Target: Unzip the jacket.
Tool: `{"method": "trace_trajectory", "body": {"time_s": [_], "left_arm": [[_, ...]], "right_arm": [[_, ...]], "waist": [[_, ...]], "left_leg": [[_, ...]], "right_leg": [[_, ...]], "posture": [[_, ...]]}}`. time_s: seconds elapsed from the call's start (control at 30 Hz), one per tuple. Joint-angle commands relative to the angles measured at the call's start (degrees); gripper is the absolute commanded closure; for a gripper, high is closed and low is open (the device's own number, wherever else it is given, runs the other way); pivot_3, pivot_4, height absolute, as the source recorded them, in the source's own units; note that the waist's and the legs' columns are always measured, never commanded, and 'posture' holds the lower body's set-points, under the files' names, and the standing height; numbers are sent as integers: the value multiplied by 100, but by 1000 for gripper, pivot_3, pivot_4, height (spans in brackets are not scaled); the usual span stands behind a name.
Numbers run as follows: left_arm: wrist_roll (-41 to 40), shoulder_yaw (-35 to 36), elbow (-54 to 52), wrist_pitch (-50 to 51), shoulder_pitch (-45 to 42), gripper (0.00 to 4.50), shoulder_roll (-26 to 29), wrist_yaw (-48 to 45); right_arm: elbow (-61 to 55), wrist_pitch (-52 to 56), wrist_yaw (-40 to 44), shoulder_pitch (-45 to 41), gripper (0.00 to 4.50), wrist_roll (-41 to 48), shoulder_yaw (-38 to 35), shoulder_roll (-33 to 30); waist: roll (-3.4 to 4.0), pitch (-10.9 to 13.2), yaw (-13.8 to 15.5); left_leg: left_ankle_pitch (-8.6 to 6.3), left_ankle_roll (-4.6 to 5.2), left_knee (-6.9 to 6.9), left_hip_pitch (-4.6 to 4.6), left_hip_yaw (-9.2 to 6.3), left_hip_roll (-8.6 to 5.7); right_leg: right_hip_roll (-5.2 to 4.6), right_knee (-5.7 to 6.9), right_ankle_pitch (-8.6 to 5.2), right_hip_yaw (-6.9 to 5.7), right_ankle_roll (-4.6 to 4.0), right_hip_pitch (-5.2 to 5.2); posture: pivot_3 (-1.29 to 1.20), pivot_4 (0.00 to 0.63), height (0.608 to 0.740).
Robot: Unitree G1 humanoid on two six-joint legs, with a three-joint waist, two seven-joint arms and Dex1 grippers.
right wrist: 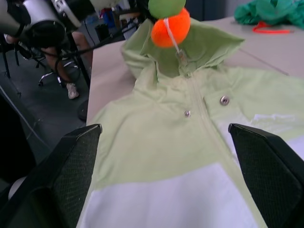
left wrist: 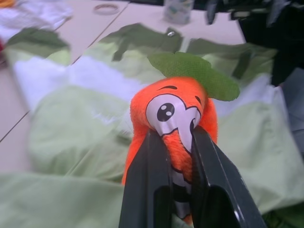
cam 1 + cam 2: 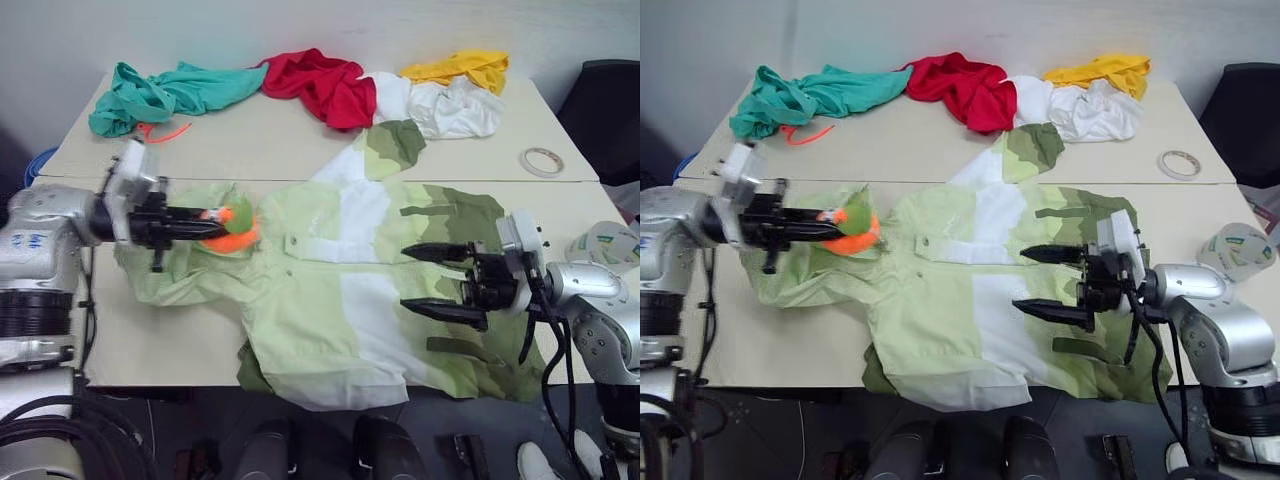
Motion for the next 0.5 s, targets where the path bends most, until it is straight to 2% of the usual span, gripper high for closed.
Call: {"method": "trace_trajectory", "body": {"time_s": [0.03,0.1,0.23,0.37,0.47,0.5], "left_arm": [[318,-514,-183,-232,-131,4402,-991,846],[934,-957,88,-792,-63,4402,-1435,1203],[1216,-1076,272,-1131,179,3123,-1908,1703],[1178,-1000,-102,-1234,562,1771,-1709,1641],[1120,-841,-439,-1717,1001,847,-1340,1405],[1091,-757,-523,-1840,1127,847,-1237,1392]], "right_arm": [[130,-267,-150,14,0,-188,-220,-19],[244,-357,-286,69,0,-318,-272,-26],[172,-264,-355,131,0,-360,-265,-157],[117,-214,-441,15,0,-459,-107,-196],[77,-11,-471,-384,0,-543,282,-120],[96,7,-504,-554,0,-634,446,-49]], "waist": [[-1,0,55],[-2,0,61],[-1,0,-19],[1,-1,-71],[2,-1,-114],[2,-1,-124]], "left_leg": [[0,1,9,-3,-6,-1],[-7,13,32,-26,-15,-4],[-9,24,33,-44,-2,-11],[-8,22,30,-40,1,1],[-8,22,32,-39,1,1],[-8,22,32,-39,0,1]], "right_leg": [[0,-1,1,0,2,5],[1,-8,11,1,19,5],[0,-14,20,3,34,-16],[5,-13,20,2,34,-20],[3,-12,20,4,33,-20],[1,-12,20,4,33,-20]], "posture": [[0,150,740],[0,150,740],[0,150,740],[0,150,740],[0,150,740],[0,150,740]]}}
